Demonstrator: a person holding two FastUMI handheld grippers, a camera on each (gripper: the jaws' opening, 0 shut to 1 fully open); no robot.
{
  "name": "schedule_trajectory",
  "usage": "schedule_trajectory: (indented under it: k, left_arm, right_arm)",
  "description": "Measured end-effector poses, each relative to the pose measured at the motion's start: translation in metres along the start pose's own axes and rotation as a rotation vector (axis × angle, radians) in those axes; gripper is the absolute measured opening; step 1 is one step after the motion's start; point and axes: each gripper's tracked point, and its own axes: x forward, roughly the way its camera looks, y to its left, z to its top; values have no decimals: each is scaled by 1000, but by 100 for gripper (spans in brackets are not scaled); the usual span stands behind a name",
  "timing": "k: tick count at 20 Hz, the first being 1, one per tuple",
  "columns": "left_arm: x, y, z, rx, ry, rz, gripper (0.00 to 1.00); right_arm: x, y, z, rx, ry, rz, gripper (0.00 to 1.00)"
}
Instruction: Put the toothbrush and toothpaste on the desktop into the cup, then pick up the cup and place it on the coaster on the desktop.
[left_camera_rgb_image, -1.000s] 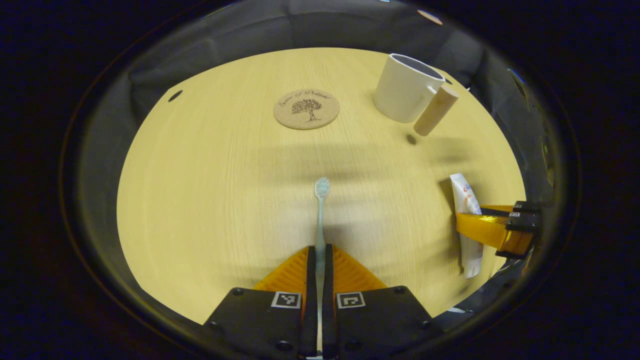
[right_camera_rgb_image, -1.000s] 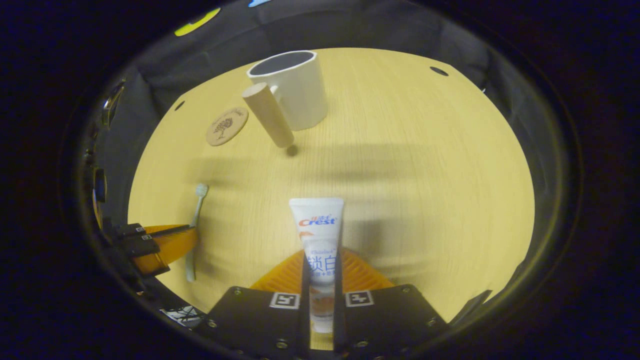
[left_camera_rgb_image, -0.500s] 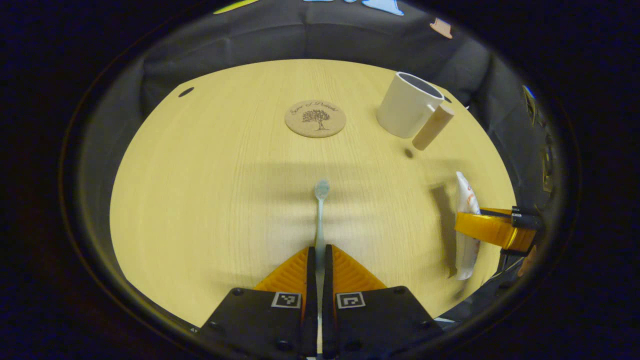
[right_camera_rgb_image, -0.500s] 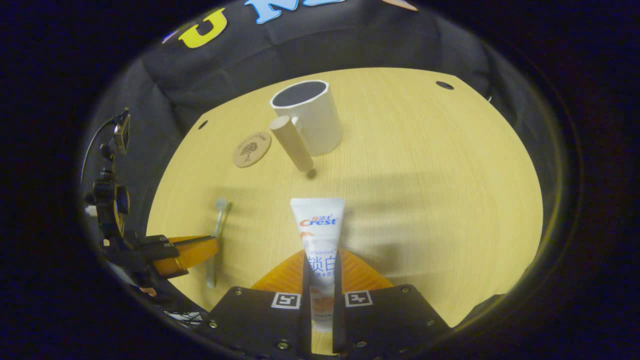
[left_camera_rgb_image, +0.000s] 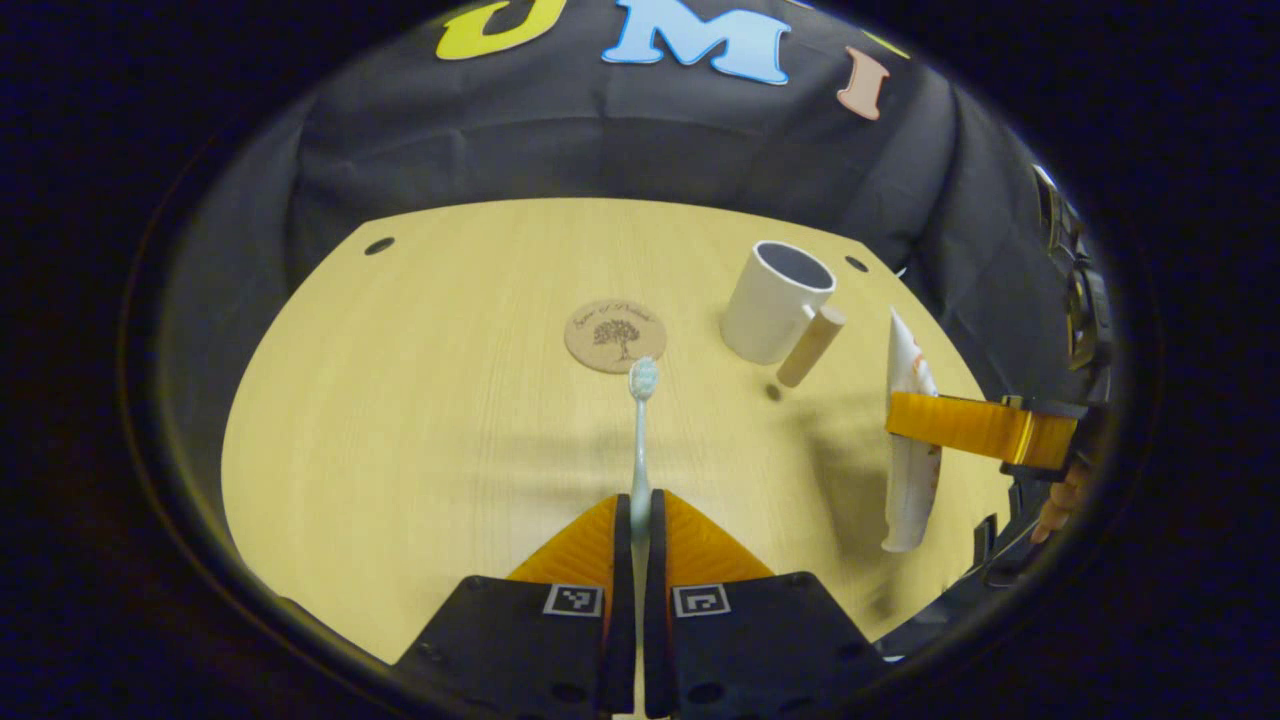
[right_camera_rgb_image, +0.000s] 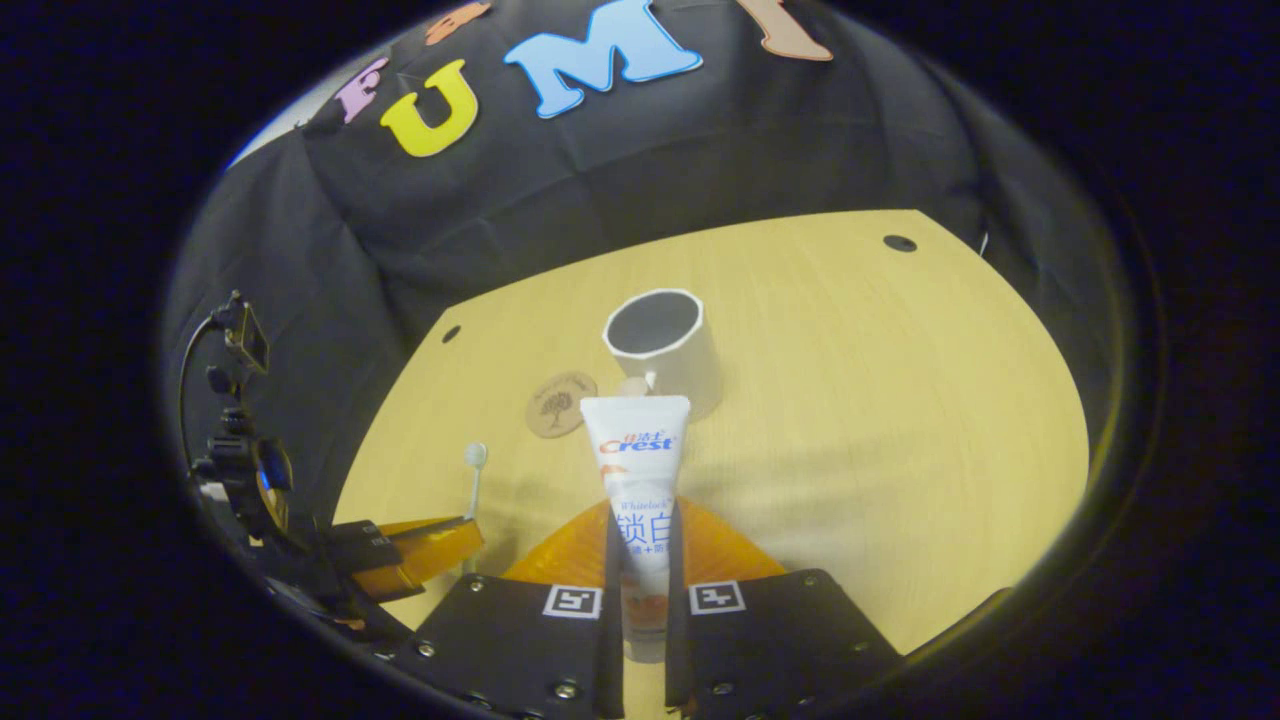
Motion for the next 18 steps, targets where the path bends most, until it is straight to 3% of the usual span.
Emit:
schedule_trajectory:
  k: [7,18]
  left_arm:
    - [-6,-9,44,9,-157,-32,11]
    - [-14,-12,110,2,-402,-39,11]
  right_arm:
    - [-3,30,43,-25,-185,82,17]
    - [12,48,108,-72,-387,98,17]
